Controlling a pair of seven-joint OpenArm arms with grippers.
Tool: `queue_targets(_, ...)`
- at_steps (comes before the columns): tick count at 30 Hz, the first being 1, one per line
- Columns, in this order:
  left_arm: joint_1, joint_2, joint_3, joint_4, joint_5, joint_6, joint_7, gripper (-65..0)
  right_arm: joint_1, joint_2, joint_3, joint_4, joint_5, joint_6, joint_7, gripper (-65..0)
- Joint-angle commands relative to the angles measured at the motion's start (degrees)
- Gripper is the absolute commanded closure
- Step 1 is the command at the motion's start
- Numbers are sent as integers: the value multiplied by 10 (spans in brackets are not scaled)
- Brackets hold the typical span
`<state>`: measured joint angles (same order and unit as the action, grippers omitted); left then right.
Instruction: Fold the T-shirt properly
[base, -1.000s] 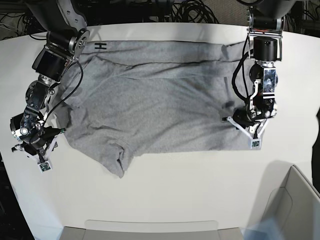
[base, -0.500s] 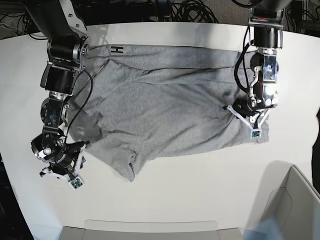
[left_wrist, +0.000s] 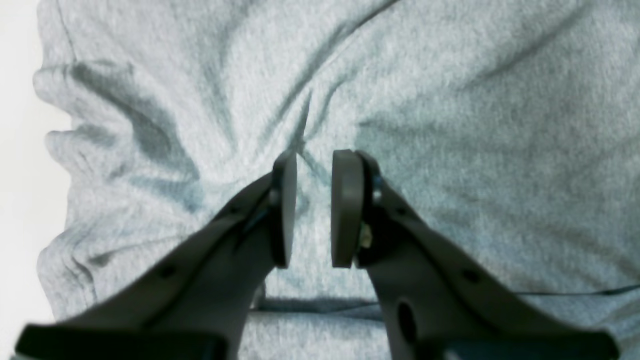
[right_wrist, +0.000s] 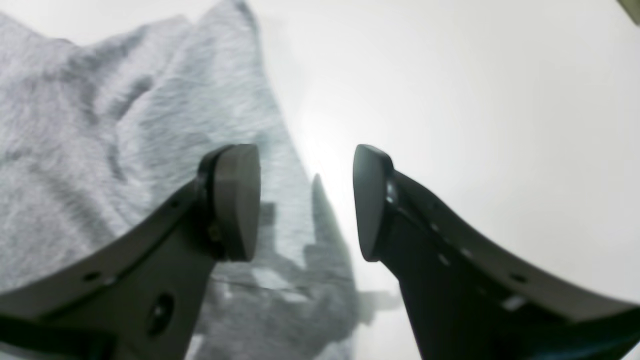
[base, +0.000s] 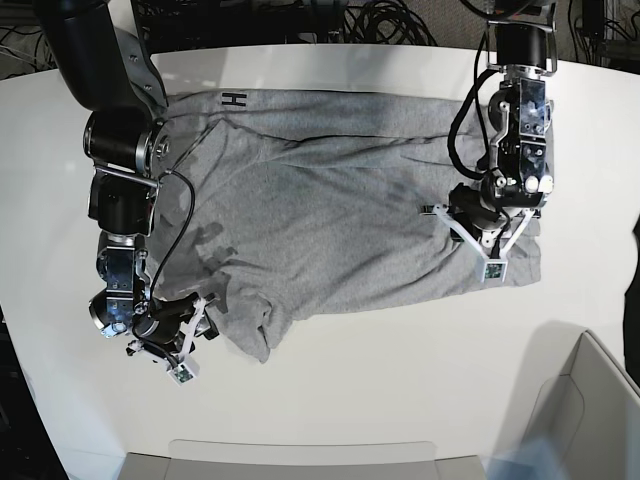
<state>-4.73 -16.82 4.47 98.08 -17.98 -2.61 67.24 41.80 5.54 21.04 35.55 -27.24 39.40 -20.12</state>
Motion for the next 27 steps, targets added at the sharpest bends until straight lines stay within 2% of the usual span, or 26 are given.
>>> queue_targets(1,-2,-4,-4,10,1,-1,-9,-133,33,5,0,-7,6,6,19,-301)
queue_targets(9,12,-4,-4,12,1,2,-10,-133,50,21,0,-160,6,2,121,-301)
queue_targets(12,13,-4,-4,12,1,3,-10,-133,51,29,-1,-188,6,-42,137,-301)
queue_targets(18,24,-4,-4,13,1,3,-10,-133,43,60,-1,-216,4,-79,128,-301)
queue_targets(22,25,-3,-4,13,1,3,-10,-133,26,81,-2,-221,4,-78,59,-300)
queue_targets(27,25,-3,-4,13,1,3,-11,-133,-11,97,-5,-221,2,-70,50,-300)
